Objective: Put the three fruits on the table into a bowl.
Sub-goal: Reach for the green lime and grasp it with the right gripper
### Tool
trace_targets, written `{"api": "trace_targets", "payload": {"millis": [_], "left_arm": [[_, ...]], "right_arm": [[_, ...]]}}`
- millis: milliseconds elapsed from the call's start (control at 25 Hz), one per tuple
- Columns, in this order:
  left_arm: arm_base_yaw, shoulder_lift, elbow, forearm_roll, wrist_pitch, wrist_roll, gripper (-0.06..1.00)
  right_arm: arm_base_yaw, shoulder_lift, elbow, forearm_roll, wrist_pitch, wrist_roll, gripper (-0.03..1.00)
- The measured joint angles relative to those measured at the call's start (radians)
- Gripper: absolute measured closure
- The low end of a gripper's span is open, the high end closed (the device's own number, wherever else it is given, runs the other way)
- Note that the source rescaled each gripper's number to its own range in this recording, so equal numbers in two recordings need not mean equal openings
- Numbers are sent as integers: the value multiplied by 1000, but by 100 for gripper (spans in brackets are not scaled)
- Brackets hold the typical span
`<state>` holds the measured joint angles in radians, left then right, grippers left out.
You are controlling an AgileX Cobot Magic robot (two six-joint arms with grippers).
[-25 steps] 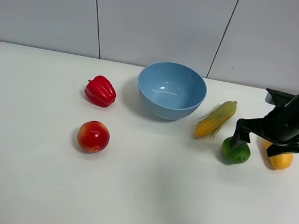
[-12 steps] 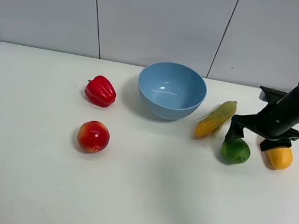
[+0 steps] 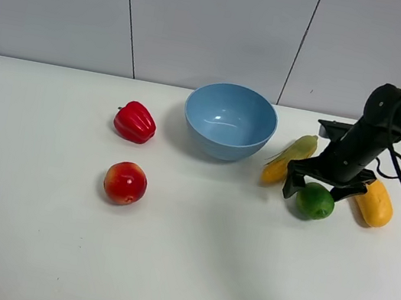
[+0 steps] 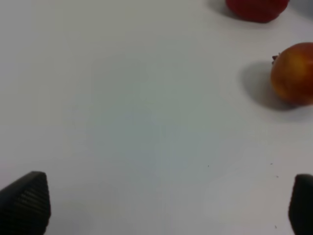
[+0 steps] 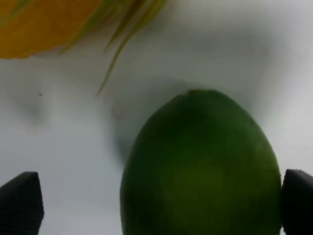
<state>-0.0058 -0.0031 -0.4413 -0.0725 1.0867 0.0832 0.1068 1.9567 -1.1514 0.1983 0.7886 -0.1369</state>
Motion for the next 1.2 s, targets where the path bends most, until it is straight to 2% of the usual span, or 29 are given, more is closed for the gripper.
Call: {"api": "trace_targets", "payload": {"millis": [720, 1040, 1120, 1200], "left_arm": [[0, 0, 0, 0, 0, 0, -6], [0, 0, 0, 0, 0, 0, -6], [0, 0, 0, 0, 0, 0, -6], [0, 0, 0, 0, 0, 0, -6]], "right_arm": [[3, 94, -4, -46, -44, 16, -3], [3, 105, -7, -62, -44, 17, 13], [3, 106, -8, -65, -44, 17, 22], [3, 106, -8, -65, -44, 17, 35]]}}
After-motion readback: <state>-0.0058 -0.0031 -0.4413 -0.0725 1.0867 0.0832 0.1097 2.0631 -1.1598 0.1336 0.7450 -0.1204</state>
